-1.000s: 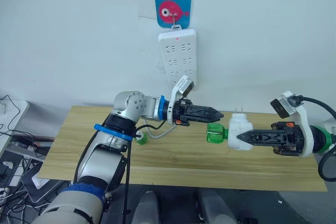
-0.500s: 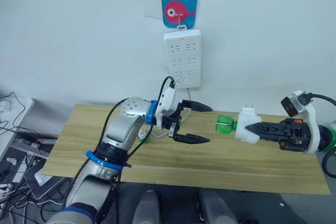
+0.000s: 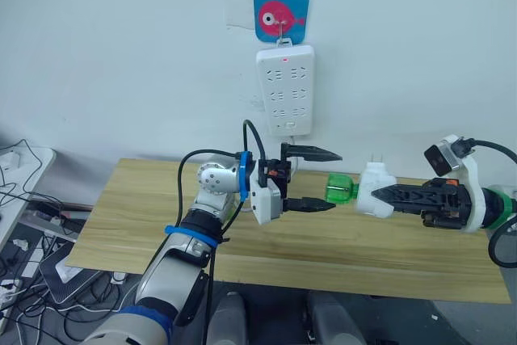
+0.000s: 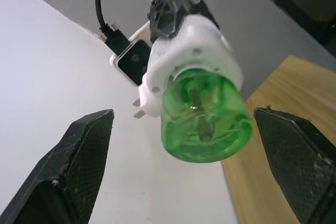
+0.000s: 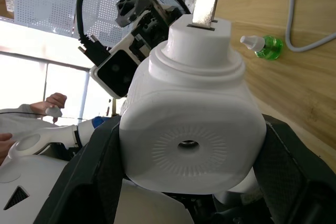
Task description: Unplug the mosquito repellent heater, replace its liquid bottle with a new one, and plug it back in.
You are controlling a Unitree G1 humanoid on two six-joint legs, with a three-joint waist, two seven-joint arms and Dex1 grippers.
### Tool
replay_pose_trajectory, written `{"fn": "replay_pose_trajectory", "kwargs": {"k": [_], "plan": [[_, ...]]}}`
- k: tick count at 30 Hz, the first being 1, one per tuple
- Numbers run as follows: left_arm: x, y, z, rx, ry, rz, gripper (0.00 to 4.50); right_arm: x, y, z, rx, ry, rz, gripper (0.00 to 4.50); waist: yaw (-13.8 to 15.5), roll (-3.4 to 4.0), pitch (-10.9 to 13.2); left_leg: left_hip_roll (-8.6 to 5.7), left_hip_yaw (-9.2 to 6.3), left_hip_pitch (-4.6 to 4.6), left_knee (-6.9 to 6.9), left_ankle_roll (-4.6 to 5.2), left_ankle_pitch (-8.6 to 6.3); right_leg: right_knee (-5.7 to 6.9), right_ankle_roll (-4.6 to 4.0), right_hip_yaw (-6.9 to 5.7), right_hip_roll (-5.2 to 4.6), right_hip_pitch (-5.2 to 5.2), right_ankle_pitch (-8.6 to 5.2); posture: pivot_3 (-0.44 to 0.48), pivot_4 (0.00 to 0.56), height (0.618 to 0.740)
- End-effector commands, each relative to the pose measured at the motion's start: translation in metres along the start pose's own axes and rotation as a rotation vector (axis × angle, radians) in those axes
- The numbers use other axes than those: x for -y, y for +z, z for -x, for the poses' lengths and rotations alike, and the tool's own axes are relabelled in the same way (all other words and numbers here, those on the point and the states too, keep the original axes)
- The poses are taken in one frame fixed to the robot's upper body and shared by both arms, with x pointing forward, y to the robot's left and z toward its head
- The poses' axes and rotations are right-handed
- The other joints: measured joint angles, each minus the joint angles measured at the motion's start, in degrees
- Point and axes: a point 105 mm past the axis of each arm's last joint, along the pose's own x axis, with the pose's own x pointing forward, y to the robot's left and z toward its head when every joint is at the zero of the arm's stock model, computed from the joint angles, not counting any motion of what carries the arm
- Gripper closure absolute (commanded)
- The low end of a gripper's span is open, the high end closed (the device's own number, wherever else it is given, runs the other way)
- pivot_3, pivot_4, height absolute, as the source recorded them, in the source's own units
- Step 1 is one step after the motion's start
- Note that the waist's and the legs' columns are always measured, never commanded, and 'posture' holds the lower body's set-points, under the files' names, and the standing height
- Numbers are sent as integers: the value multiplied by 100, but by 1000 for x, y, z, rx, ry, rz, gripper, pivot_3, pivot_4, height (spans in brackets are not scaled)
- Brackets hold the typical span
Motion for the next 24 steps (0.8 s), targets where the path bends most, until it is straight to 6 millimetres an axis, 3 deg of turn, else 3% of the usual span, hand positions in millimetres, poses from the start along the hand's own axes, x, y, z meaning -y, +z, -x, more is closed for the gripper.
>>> {"fn": "replay_pose_trajectory", "kwargs": {"k": [1, 5, 8, 13, 17, 19, 24], "plan": [[-4, 4, -8, 32, 15, -64, 12, -12, 0, -4, -12, 53, 30, 1484, -1, 0, 0, 0, 0, 0, 0, 0, 0, 0, 0, -1, 0, 0, 0, -23, 161, 740], [-3, 4, -9, 36, 5, -73, 12, -14, 1, -4, -20, 63, 38, 1484, -8, 0, 0, 0, -1, 0, 0, 0, 0, 1, 0, -1, 0, 0, 0, -27, 162, 740], [-1, 6, -10, 51, -2, -83, 602, -14, 1, -5, -23, 64, 38, 1484, -10, 0, 0, 1, -2, 0, 0, 0, 0, 1, 0, -2, 0, 0, 0, -28, 162, 740], [-1, 10, -11, 73, -1, -91, 2161, -15, 1, -5, -28, 63, 36, 1484, -14, 0, 0, 2, -3, 0, 1, 0, 0, 2, 0, -2, 0, 0, 0, -29, 165, 740], [0, 12, -11, 85, -8, -64, 2257, -14, 1, -4, -29, 57, 35, 1484, -17, 0, 0, 2, -4, 0, 0, 0, 0, 2, 0, -3, 0, 0, 0, -30, 165, 740], [4, 10, -12, 88, -38, 58, 2257, -14, 1, -4, -30, 50, 36, 1484, -19, 0, 0, 2, -3, 0, 0, 0, 0, 2, 0, -3, 1, 0, 0, -31, 166, 740], [5, -3, -5, 35, -65, 893, 2257, -13, -2, -1, -50, 11, 39, 1484, -76, 1, 1, 6, -13, -3, 0, 0, 0, 5, 0, -8, 1, -1, -1, -35, 169, 740]]}}
